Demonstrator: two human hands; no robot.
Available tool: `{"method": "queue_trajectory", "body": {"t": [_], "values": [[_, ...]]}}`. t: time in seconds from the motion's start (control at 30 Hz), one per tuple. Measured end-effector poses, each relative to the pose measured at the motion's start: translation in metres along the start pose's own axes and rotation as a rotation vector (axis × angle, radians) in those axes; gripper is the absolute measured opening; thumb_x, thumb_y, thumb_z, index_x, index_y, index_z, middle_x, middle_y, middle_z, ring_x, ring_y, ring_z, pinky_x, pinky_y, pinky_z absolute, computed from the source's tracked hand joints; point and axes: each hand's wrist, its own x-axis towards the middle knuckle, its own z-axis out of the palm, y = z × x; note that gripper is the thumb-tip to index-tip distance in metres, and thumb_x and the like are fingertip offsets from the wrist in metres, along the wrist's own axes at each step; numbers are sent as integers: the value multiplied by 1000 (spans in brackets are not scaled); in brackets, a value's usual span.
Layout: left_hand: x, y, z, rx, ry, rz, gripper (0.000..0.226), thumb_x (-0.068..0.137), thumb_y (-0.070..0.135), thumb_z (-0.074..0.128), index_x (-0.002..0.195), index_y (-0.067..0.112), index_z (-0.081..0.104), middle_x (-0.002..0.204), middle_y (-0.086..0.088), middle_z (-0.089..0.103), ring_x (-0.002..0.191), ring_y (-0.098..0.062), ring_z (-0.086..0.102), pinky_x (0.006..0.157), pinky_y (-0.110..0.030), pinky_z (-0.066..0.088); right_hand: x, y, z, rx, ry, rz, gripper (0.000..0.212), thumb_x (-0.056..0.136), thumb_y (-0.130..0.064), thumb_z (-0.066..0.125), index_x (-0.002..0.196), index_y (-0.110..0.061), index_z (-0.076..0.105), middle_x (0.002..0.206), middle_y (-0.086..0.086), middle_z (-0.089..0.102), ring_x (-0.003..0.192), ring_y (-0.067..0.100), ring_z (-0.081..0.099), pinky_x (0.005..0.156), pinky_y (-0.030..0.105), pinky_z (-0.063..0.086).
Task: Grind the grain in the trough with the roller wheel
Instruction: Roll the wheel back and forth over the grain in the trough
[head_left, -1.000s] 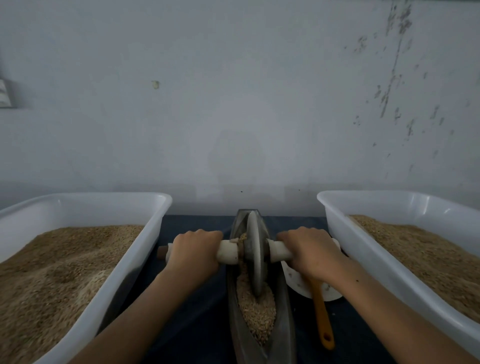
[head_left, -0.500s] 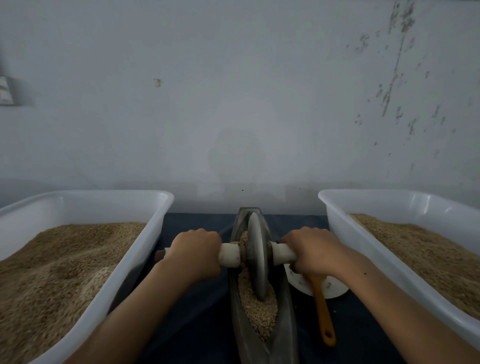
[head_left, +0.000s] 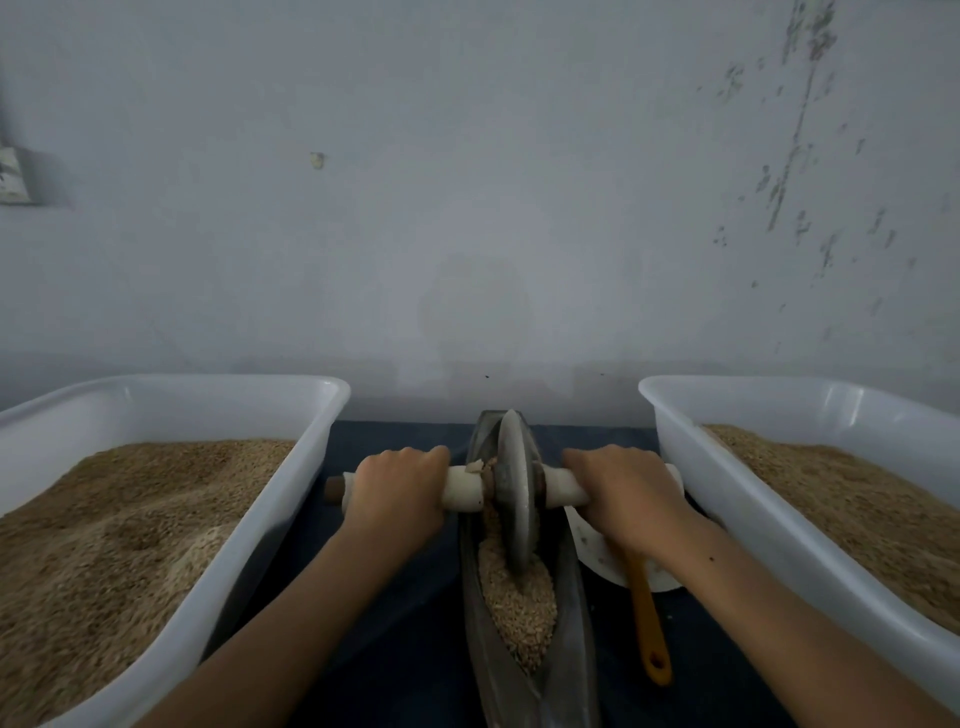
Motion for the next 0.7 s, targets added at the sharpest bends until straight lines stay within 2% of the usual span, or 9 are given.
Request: {"method": "queue_trajectory", "body": {"t": [0.1, 0.2, 0.3, 0.43, 0.5, 0.57, 0.7], "values": [[4, -3, -6, 26, -122, 35, 25, 87, 33, 59, 109, 22, 55, 102, 2, 62, 91, -15, 60, 72, -26, 40, 2, 1, -10, -9, -170, -17, 13, 85, -22, 59, 97, -26, 56, 88, -5, 58, 80, 16, 55, 62, 28, 33], [4, -6, -12, 10, -255, 67, 29, 83, 34, 62, 108, 19, 58, 98, 2, 63, 84, -14, 57, 71, -25, 42, 4, 2, -18, -21, -317, -47, 18, 82, -24, 63, 100, -24, 60, 89, -4, 61, 77, 14, 56, 54, 24, 32], [3, -6, -13, 11, -269, 63, 29, 82, 34, 62, 107, 19, 58, 92, 3, 60, 78, -12, 52, 69, -25, 39, 4, 2, -19, -11, -373, -47, 21, 81, -27, 66, 101, -24, 61, 87, -4, 61, 78, 14, 58, 54, 24, 34], [2, -1, -8, 33, -137, 11, 24, 87, 33, 58, 108, 23, 55, 102, 2, 62, 91, -16, 59, 70, -27, 36, 3, 1, -13, -8, -219, -22, 14, 84, -22, 60, 96, -28, 56, 94, -3, 64, 82, 16, 58, 62, 28, 35], [1, 2, -6, 36, -51, -5, 20, 90, 33, 55, 106, 24, 51, 102, 3, 62, 91, -16, 59, 68, -27, 35, 1, 0, -8, -4, -117, 0, 12, 87, -21, 55, 89, -30, 48, 93, -3, 63, 83, 18, 59, 65, 29, 35], [0, 3, -3, 33, -5, -12, 19, 91, 33, 54, 106, 23, 48, 101, 3, 61, 90, -16, 60, 68, -27, 36, 0, -1, -3, 9, -53, 12, 11, 89, -21, 53, 90, -29, 46, 92, -3, 63, 84, 19, 60, 66, 30, 37], [1, 1, -3, 26, -18, -7, 21, 90, 35, 55, 107, 23, 50, 100, 4, 61, 89, -15, 59, 68, -26, 36, 0, -3, -5, -2, -55, 19, 12, 90, -21, 53, 89, -28, 43, 93, -2, 63, 84, 20, 59, 66, 30, 38]]}}
